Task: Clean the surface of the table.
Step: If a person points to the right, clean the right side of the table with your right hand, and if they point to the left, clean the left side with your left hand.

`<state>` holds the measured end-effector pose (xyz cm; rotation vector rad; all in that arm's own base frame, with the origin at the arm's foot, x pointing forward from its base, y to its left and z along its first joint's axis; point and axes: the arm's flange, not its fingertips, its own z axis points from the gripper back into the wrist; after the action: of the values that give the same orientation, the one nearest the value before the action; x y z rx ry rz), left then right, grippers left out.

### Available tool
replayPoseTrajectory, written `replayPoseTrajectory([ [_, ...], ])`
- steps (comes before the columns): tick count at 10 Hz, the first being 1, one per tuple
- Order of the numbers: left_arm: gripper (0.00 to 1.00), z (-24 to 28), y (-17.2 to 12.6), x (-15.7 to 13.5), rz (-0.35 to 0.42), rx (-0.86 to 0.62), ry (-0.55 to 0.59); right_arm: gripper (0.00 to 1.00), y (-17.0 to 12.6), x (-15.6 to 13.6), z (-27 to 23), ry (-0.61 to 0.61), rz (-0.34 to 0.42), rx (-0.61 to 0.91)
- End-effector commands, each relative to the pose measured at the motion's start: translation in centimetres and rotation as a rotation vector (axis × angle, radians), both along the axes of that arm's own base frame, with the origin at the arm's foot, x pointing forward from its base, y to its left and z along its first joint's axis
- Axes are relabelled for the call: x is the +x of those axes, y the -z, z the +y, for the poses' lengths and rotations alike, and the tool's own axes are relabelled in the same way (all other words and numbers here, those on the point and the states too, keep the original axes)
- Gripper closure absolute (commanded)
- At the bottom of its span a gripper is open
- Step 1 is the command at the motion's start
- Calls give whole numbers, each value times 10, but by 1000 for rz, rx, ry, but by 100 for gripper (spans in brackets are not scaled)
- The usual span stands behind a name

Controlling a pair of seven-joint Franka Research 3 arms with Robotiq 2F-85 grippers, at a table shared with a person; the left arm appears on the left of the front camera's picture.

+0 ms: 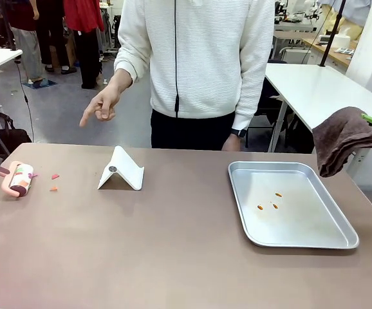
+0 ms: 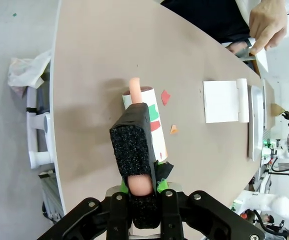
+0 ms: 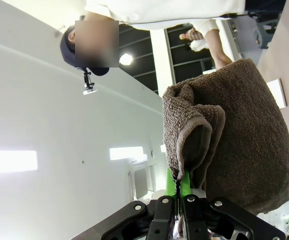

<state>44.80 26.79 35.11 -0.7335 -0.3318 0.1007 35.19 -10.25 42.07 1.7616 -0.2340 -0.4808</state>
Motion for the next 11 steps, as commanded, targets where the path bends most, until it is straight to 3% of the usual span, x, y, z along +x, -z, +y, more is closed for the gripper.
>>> replayPoseTrajectory([
  [1,79,-10,15,-3,46,47,10,100,-2,-2,-1,-6,-19,9],
  [9,79,-101,-17,-31,29,-85,173,100,-2,-2,-1,-6,-19,9],
  [11,79,-115,-14,-27,38,-72,152,100,-2,-2,-1,-6,-19,9],
])
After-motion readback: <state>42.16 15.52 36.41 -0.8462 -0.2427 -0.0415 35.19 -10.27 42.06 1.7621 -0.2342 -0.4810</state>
